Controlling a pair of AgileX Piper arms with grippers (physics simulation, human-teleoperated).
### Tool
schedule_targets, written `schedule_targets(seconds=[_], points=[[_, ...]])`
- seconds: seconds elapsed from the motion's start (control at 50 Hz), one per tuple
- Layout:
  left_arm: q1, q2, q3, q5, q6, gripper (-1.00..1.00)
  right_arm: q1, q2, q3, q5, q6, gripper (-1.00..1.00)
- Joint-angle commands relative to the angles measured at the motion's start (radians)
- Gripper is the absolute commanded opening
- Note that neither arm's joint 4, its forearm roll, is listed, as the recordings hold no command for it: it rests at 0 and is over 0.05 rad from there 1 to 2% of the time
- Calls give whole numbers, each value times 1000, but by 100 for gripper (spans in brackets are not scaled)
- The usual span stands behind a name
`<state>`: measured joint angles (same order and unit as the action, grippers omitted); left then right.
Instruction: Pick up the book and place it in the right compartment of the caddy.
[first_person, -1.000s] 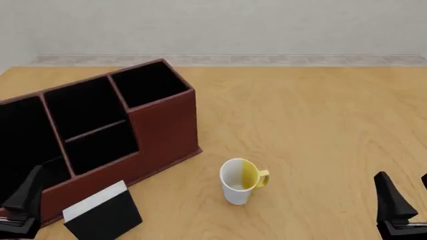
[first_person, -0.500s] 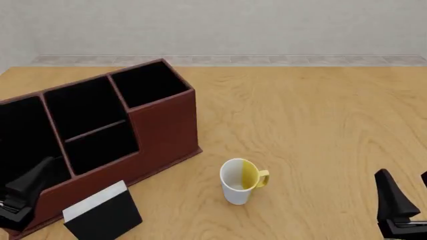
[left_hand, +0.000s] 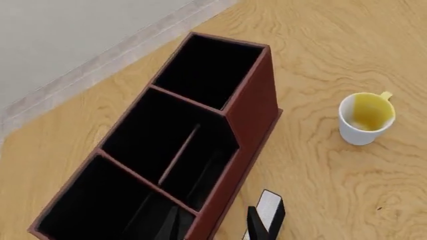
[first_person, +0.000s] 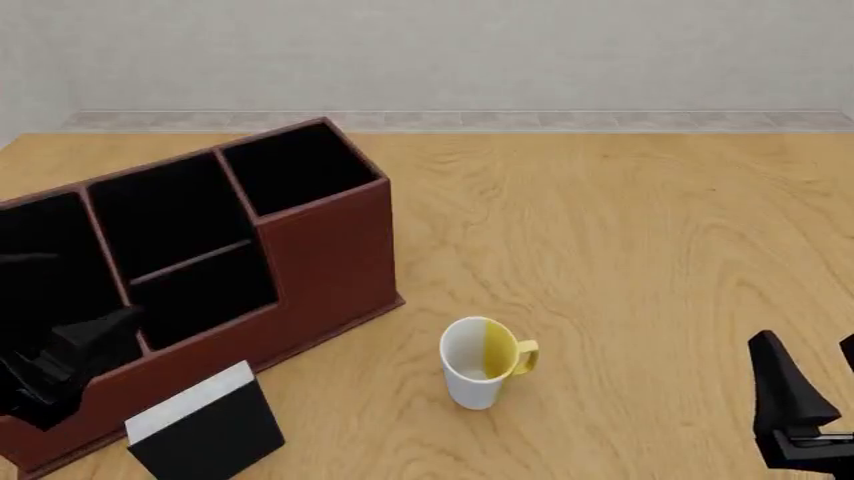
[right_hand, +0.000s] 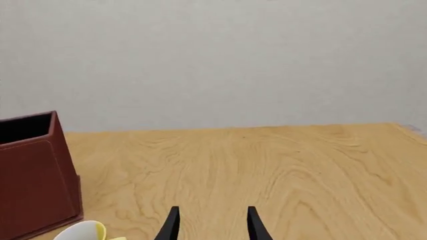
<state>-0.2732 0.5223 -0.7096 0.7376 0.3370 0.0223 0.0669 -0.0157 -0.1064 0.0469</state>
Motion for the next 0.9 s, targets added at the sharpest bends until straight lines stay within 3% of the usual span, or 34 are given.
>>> schedule_targets(seconds=[0.02,0.16,0.22,0.34,0.38,0.42,0.46,0.52,0.6,0.72,0.9], points=[[-4,126,-200,157,26,100,0,26,1,-36,8,100],[17,182,-256,233,127,100,-7,0,3,-11,13,100],[-5,207,-314,278,104,100,-10,-12,1,3,14,100],[-17,229,-288,319,146,100,-10,-7,7,-8,16,100],[-45,236,-276,339,130,100,-10,-11,7,-8,22,100],[-14,249,-263,332,164,100,-9,-4,10,-14,21,100],[-48,232,-237,365,175,100,-11,-8,9,-10,22,100],[-3,249,-211,360,227,100,-14,-18,7,1,22,100],[-79,236,-228,389,157,100,-17,-16,9,2,23,100],[-53,254,-180,356,193,100,-15,-6,8,-8,26,100],[-67,278,-146,322,173,100,-19,-20,6,6,28,100]])
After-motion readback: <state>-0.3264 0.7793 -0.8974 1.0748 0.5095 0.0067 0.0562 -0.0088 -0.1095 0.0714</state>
